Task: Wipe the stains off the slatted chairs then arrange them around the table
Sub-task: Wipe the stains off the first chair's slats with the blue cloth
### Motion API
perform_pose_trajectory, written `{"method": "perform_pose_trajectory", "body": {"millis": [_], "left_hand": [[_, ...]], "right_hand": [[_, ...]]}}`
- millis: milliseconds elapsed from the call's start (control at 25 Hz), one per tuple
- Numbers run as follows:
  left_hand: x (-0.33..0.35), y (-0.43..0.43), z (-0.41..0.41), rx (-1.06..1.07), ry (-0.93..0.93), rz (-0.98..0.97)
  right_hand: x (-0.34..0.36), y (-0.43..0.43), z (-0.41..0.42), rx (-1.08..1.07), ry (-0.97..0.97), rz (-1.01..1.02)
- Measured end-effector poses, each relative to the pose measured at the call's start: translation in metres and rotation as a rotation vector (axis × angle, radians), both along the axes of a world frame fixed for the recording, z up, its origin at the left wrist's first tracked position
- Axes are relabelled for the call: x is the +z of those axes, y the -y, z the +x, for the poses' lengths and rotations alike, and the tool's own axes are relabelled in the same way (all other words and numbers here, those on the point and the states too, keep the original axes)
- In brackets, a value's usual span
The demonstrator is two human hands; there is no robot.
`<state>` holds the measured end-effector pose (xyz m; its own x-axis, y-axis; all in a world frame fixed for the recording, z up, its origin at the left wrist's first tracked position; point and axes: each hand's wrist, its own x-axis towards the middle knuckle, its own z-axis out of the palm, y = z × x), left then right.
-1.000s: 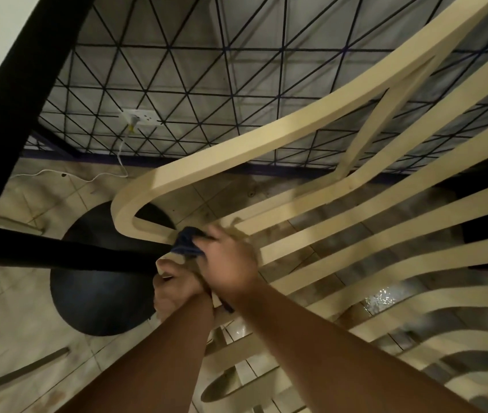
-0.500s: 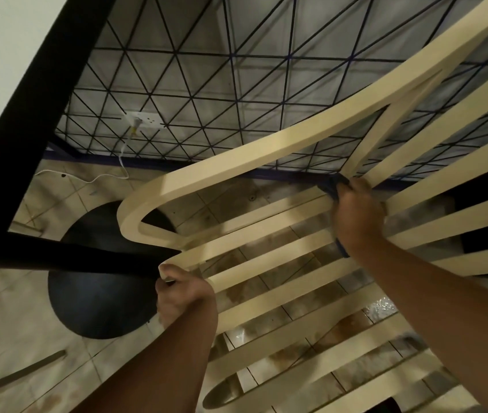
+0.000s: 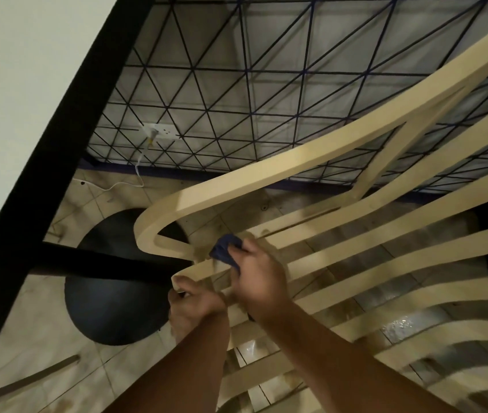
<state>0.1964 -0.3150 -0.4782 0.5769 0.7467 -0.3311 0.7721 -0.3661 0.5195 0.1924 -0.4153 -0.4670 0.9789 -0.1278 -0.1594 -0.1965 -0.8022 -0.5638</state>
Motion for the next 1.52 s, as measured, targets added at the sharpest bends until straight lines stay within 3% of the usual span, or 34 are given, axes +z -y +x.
{"method": "perform_pose_trajectory", "body": {"millis": [240, 520, 800, 1000, 1160, 1320, 1440, 1520], "left_hand": [[0.004, 0.005, -0.002, 0.015, 0.124, -0.019], [-0.003, 0.001, -0.002, 0.015, 0.063, -0.047], [-0.002, 0.001, -0.005, -0.009, 0.073, -0.034], [0.0, 0.007, -0.002, 0.015, 0.132, 0.023], [0.002, 0.002, -0.002, 0.001, -0.012, -0.003], [-0.002, 0.005, -0.001, 0.038, 0.065, 0.037], [-0.002, 0.007, 0.001, 0.038, 0.05, 0.035], [-0.003, 0.007, 0.001, 0.062, 0.1, 0.03]], "right_hand": [[-0.006, 0.056, 0.002, 0.062, 0.18, -0.16], [-0.023, 0.207, -0.005, -0.316, 0.099, -0.435], [-0.018, 0.155, 0.007, -0.396, 0.116, -0.189], [-0.008, 0.05, -0.005, -0.196, 0.024, -0.109], [-0.006, -0.003, -0.004, 0.047, -0.103, -0.03], [-0.019, 0.028, -0.016, 0.094, 0.168, -0.098], [-0.022, 0.079, -0.025, -0.106, 0.139, -0.053], [-0.024, 0.123, -0.025, -0.177, 0.091, -0.194]]}}
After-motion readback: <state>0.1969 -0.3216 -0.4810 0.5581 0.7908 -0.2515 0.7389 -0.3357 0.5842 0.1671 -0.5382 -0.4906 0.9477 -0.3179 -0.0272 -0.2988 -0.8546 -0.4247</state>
